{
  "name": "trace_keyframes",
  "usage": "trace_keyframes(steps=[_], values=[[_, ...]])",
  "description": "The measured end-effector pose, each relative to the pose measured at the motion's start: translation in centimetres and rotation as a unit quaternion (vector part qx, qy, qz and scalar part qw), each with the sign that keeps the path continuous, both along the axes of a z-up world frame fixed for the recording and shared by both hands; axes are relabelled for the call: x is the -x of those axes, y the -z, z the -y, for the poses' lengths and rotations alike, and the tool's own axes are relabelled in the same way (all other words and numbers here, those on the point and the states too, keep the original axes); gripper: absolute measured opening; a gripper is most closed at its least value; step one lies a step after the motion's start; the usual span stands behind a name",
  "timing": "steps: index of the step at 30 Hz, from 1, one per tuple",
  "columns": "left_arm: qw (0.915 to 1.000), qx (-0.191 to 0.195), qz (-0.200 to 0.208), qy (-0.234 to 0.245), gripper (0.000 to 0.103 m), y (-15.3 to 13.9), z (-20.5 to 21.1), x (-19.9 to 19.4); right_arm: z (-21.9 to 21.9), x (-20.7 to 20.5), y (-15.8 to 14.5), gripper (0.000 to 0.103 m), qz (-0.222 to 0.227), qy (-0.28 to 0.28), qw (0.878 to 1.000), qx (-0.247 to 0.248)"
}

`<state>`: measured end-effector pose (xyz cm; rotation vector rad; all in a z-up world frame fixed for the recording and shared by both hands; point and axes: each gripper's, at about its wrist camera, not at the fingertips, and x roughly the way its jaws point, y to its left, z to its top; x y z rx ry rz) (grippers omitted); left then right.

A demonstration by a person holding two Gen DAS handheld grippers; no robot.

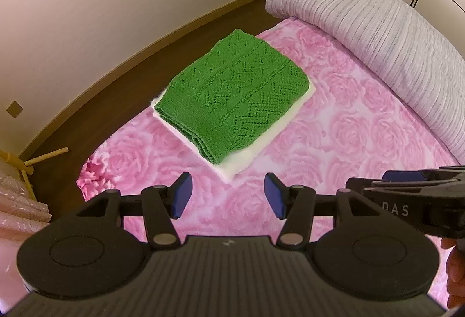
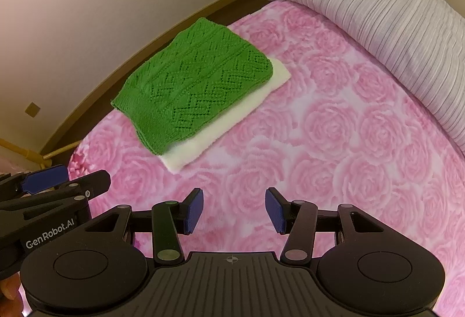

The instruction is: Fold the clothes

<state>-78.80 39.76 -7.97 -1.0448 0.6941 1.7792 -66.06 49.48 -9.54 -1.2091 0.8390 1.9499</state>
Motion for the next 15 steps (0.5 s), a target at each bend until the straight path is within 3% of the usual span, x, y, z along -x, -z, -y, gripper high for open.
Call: trace_keyframes(steps=[15], values=[[0.9993,-0.025,-0.028,-0.007,0.051,-1.9,1.9,-0.3,1.7,-0.4,-1.4,0.051,-0.011,-0.004,1.0,-0.013]])
